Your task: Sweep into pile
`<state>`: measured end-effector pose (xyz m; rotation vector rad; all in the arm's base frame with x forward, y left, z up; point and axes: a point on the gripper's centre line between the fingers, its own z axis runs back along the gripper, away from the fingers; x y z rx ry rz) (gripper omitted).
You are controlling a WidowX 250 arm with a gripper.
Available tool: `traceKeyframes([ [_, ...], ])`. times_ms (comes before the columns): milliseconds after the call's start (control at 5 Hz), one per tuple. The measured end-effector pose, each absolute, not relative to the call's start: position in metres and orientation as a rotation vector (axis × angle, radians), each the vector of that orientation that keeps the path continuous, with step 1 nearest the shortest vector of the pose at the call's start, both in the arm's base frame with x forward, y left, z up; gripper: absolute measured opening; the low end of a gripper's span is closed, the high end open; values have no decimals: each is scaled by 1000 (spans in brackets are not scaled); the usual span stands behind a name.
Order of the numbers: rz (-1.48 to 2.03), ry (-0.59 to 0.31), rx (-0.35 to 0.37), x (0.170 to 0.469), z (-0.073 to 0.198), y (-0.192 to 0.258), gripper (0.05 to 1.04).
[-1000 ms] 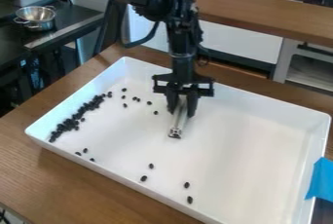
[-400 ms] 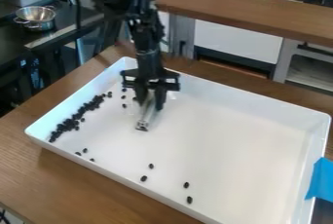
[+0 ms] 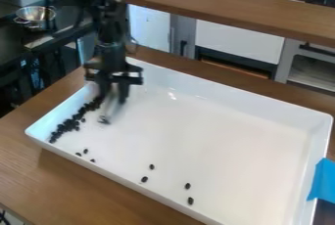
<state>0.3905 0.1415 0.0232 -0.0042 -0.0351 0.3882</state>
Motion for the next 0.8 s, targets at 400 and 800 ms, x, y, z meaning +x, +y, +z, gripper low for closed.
traceKeyframes([
  [400, 427, -30, -85, 385, 28, 122, 382],
  [800, 441, 0, -186, 391, 63, 26, 382],
])
